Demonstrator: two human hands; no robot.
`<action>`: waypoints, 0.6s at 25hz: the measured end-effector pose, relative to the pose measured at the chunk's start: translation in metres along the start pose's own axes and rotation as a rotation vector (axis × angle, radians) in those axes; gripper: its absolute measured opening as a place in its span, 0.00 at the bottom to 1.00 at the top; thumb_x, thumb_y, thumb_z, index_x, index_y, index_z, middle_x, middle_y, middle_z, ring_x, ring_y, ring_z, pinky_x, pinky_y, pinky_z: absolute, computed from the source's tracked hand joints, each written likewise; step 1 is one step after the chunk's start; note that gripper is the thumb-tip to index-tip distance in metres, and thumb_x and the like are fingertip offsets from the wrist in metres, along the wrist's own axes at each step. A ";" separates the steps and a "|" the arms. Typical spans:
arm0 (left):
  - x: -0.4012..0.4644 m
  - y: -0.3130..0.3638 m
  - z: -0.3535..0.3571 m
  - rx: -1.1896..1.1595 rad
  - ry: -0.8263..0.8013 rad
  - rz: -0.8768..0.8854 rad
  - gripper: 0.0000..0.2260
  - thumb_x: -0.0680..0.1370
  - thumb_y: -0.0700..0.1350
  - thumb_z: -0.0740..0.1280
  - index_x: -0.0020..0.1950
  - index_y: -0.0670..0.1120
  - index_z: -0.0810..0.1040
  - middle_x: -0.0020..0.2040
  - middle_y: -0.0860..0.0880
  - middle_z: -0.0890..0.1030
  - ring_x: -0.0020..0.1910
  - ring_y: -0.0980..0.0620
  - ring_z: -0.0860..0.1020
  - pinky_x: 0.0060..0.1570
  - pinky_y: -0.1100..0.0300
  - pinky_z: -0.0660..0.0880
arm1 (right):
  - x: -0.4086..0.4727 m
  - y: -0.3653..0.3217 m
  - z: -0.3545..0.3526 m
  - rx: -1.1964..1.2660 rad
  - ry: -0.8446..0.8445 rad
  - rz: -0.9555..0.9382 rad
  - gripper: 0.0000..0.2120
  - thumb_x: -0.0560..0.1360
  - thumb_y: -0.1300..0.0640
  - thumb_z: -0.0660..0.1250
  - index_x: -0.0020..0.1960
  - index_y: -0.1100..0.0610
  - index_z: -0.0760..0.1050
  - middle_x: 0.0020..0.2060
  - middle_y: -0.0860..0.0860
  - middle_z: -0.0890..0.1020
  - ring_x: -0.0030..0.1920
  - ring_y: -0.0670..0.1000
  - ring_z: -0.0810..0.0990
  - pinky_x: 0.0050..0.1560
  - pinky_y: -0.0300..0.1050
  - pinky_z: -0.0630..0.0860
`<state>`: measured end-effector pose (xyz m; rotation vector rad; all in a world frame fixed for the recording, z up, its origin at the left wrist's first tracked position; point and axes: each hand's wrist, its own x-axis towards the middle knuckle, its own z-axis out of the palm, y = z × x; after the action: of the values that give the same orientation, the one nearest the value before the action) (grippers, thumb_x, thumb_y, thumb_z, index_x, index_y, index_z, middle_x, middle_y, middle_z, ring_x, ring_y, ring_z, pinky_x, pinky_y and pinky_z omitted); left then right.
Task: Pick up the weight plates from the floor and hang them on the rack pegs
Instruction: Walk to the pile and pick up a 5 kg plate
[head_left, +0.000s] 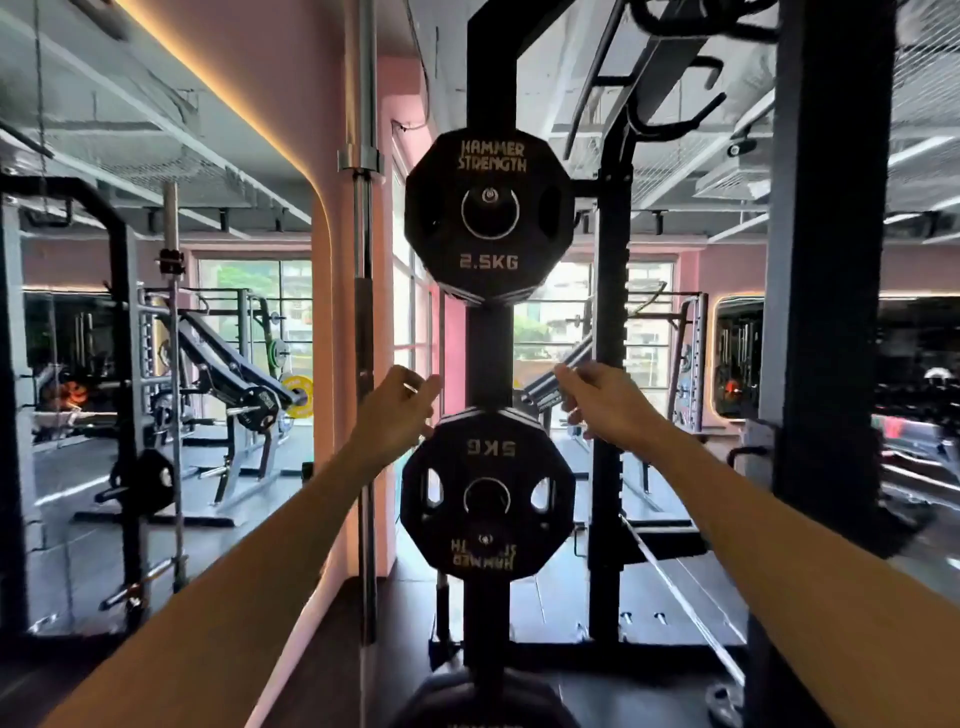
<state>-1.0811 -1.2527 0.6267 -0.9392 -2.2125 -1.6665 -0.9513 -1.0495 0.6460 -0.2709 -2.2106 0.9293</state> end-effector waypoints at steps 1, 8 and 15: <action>-0.026 -0.015 0.007 0.020 -0.021 -0.047 0.14 0.80 0.56 0.63 0.51 0.44 0.73 0.43 0.45 0.83 0.36 0.47 0.82 0.39 0.56 0.76 | -0.020 0.014 0.007 -0.041 -0.029 0.016 0.21 0.79 0.44 0.60 0.50 0.63 0.77 0.43 0.59 0.82 0.45 0.59 0.82 0.51 0.56 0.78; -0.229 -0.134 0.048 0.278 -0.274 -0.401 0.11 0.78 0.53 0.66 0.50 0.46 0.78 0.44 0.48 0.81 0.47 0.48 0.79 0.48 0.57 0.72 | -0.214 0.107 0.065 -0.110 -0.294 0.298 0.14 0.78 0.45 0.64 0.38 0.53 0.70 0.33 0.49 0.74 0.37 0.52 0.73 0.40 0.44 0.68; -0.418 -0.211 0.048 0.406 -0.690 -0.667 0.11 0.80 0.52 0.65 0.58 0.47 0.77 0.53 0.48 0.80 0.52 0.50 0.77 0.49 0.60 0.70 | -0.414 0.172 0.122 -0.109 -0.541 0.603 0.18 0.78 0.44 0.63 0.54 0.59 0.76 0.48 0.53 0.81 0.51 0.54 0.79 0.52 0.49 0.75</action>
<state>-0.8753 -1.3904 0.2265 -0.7792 -3.4536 -1.0544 -0.7483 -1.1726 0.2468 -0.8576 -2.7416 1.3169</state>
